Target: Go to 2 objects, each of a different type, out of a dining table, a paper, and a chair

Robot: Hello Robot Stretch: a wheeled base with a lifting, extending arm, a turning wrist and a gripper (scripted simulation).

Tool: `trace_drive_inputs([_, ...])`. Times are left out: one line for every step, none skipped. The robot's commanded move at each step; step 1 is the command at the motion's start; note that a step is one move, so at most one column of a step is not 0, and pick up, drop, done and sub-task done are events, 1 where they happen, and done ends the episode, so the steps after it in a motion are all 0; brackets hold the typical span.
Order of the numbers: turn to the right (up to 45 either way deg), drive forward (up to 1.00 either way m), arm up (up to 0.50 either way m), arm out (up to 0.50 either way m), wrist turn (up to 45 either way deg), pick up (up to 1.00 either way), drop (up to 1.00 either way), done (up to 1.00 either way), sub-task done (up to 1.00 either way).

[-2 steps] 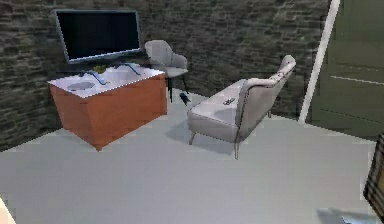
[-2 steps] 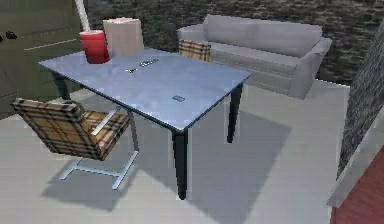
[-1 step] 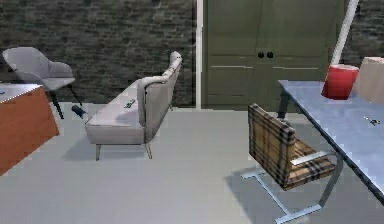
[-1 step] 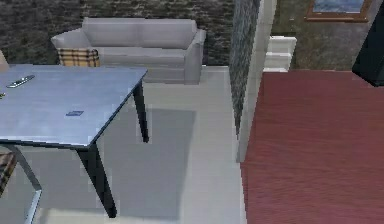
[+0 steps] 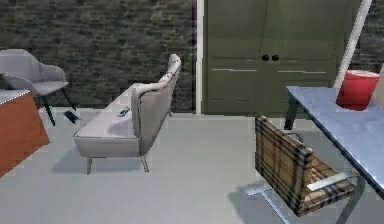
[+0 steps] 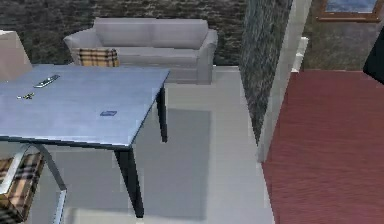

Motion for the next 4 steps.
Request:
trace_drive_inputs([15.0, 0.00, 0.00, 0.00, 0.0, 0.00, 0.00, 0.00, 0.00])
trace_drive_inputs([3.0, 0.00, 0.00, 0.00, 0.0, 0.00, 0.00, 0.00, 0.00])
trace_drive_inputs([0.0, 0.25, 0.00, 0.00, 0.0, 0.00, 0.00, 0.00, 0.00])
trace_drive_inputs([18.0, 0.00, 0.00, 0.00, 0.0, 0.00, 0.00, 0.00, 0.00])
